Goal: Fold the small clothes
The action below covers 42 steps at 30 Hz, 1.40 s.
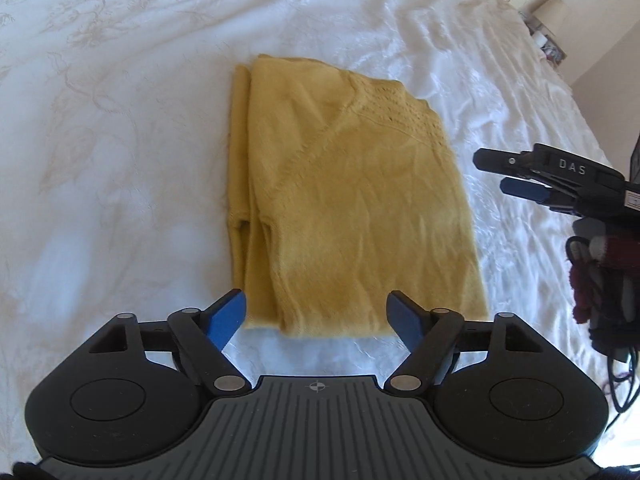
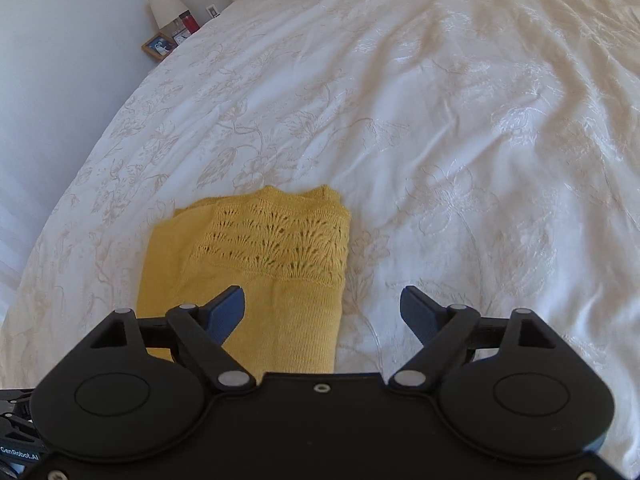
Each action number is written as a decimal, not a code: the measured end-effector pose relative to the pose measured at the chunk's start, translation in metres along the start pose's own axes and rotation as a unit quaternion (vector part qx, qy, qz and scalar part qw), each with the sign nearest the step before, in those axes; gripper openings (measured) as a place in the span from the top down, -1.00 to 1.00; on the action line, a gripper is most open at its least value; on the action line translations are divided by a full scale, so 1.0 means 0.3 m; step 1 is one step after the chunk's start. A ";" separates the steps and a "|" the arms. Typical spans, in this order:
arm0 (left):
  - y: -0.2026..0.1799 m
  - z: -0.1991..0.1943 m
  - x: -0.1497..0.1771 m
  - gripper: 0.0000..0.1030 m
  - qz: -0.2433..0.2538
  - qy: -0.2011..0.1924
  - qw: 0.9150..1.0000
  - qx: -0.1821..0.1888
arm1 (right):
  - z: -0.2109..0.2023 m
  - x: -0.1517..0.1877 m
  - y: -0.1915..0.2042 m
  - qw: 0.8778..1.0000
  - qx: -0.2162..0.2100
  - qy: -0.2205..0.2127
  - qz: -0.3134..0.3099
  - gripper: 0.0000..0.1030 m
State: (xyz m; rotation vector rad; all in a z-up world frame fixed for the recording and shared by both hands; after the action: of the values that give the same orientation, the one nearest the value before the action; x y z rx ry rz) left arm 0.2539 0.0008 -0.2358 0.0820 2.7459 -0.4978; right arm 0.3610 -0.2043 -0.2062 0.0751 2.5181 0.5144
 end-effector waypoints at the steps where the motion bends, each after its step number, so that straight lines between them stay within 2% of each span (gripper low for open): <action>1: -0.014 0.010 0.018 -0.25 -0.001 0.007 1.000 0.004 | -0.004 0.014 0.001 1.000 0.000 0.002 0.001 -0.67; 2: -0.022 0.021 0.025 -0.16 -0.002 0.013 1.000 0.006 | -0.006 0.025 0.004 1.000 0.000 0.004 0.003 -0.67; 5: -0.032 0.060 0.025 -0.15 -0.011 0.016 1.000 0.011 | -0.018 0.054 0.016 1.000 -0.001 0.007 0.005 -0.67; 9: 0.006 0.104 0.024 -0.14 -0.043 0.036 0.998 -0.005 | -0.032 0.063 0.035 1.000 -0.007 0.005 0.001 -0.67; 15: 0.019 0.114 0.008 -0.06 -0.057 0.021 0.998 -0.001 | -0.051 0.072 0.045 1.000 -0.012 0.002 0.000 -0.67; 17: 0.024 0.121 -0.007 -0.03 -0.054 0.011 0.998 -0.023 | -0.051 0.077 0.041 1.000 -0.011 0.004 0.001 -0.67; 19: 0.031 0.127 -0.018 0.40 -0.044 0.010 0.997 -0.061 | -0.051 0.085 0.037 1.000 -0.011 0.006 0.004 -0.67; 20: 0.021 0.126 -0.024 0.75 -0.039 0.009 0.998 -0.052 | -0.052 0.089 0.036 1.000 -0.011 0.007 0.005 -0.67; 21: 0.013 0.119 -0.031 0.83 -0.035 0.003 0.998 -0.045 | -0.055 0.092 0.035 1.000 -0.011 0.006 0.006 -0.67; 25: 0.007 0.035 -0.064 0.85 0.013 -0.045 0.995 -0.087 | -0.055 0.098 0.031 1.000 -0.012 0.009 0.007 -0.67; 27: 0.043 0.023 -0.058 0.88 0.000 -0.045 0.994 -0.096 | -0.051 0.100 0.028 1.000 -0.013 0.010 0.009 -0.67; 28: 0.072 0.042 -0.043 0.88 -0.013 -0.026 0.995 -0.096 | -0.047 0.100 0.026 1.000 -0.014 0.011 0.011 -0.67; 30: 0.125 0.093 -0.005 0.86 -0.034 0.013 0.995 -0.094 | -0.034 0.101 0.023 1.000 -0.016 0.014 0.012 -0.67; 31: 0.139 0.108 0.008 0.82 -0.045 0.025 0.995 -0.082 | -0.026 0.102 0.022 1.000 -0.016 0.016 0.011 -0.67; 34: 0.155 0.088 -0.005 0.79 -0.070 0.013 0.996 -0.053 | -0.007 0.086 0.024 1.000 -0.016 0.019 0.003 -0.67; 35: 0.151 0.071 -0.018 0.71 -0.072 0.000 0.996 -0.043 | -0.004 0.078 0.024 1.000 -0.018 0.018 0.002 -0.67; 36: 0.148 0.058 -0.029 0.38 -0.070 -0.011 0.997 -0.038 | 0.001 0.065 0.024 1.000 -0.021 0.016 0.001 -0.67; 38: 0.139 0.040 -0.051 0.05 -0.066 -0.036 0.997 -0.029 | 0.015 0.042 0.022 0.999 -0.029 0.016 0.003 -0.68; 40: 0.140 0.051 -0.061 -0.08 -0.066 -0.038 0.997 -0.021 | 0.040 0.024 0.018 0.999 -0.041 0.021 0.008 -0.69; 42: 0.142 0.084 -0.062 -0.18 -0.071 -0.022 0.997 -0.012 | 0.076 0.012 0.013 0.998 -0.052 0.032 0.014 -0.70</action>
State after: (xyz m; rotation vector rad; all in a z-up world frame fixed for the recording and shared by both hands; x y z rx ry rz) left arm 0.2847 0.0321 -0.2656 -0.1287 2.7256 -0.4983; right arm 0.3700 -0.1923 -0.2242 0.0551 2.5516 0.6670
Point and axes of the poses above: each gripper's, at about its wrist camera, not at the fingertips, and z roughly the way its jaws point, y to its left, x to its underside, the point moved 10 cm from there along z, roughly the way its jaws point, and after that the axes turned 1 degree about x, right-handed, at the moved point
